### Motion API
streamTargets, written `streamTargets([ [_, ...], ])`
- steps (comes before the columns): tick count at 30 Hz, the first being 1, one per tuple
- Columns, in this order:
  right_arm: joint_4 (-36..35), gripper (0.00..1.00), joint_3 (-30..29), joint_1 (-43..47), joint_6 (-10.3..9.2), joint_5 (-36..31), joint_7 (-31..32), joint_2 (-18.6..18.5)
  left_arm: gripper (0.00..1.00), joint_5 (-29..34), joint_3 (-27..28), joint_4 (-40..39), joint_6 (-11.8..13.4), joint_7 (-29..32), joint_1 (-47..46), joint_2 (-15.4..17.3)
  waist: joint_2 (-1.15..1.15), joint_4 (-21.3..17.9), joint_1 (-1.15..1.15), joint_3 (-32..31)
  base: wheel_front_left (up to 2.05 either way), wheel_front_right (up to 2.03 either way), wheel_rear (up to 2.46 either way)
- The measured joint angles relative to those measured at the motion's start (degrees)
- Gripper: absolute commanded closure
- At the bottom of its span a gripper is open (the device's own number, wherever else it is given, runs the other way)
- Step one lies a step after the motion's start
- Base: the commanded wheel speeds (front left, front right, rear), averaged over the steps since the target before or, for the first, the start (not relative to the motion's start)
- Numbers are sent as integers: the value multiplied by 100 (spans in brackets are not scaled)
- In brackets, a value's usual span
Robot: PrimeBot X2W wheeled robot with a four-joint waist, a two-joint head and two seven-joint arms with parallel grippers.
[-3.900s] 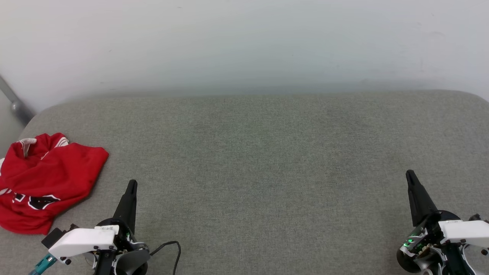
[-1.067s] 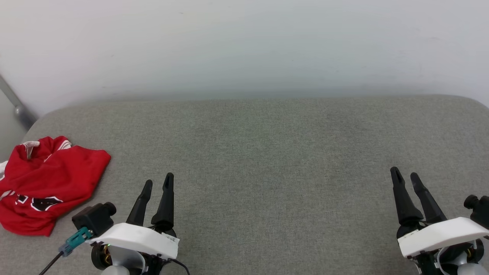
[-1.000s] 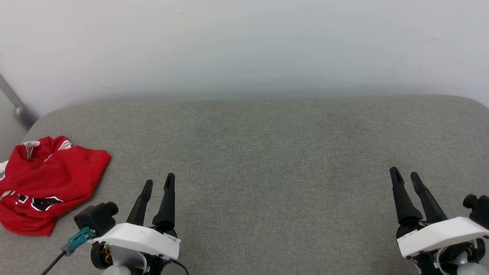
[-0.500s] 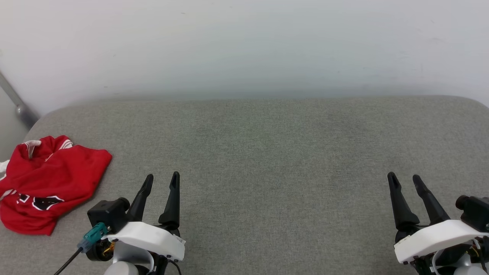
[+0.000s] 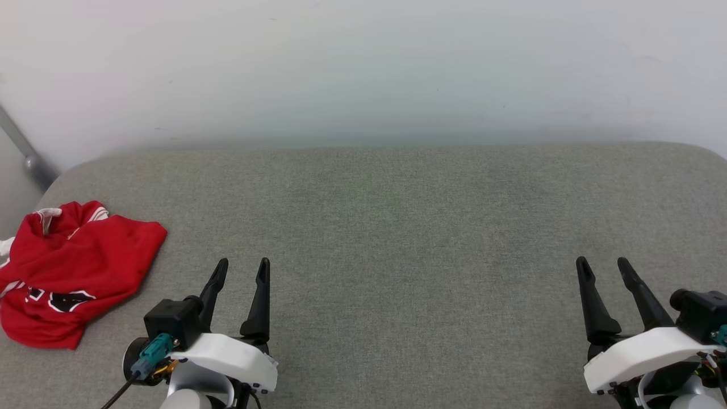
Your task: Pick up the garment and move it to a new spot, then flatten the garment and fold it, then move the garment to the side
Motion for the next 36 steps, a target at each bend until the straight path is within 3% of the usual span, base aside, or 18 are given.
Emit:
streamTargets([
  [36,-78,0,-102,47,0,-1417,-331,137,0,921,80,294,-110,-403,-11,-188,0,19,0,-42,0,0,0],
])
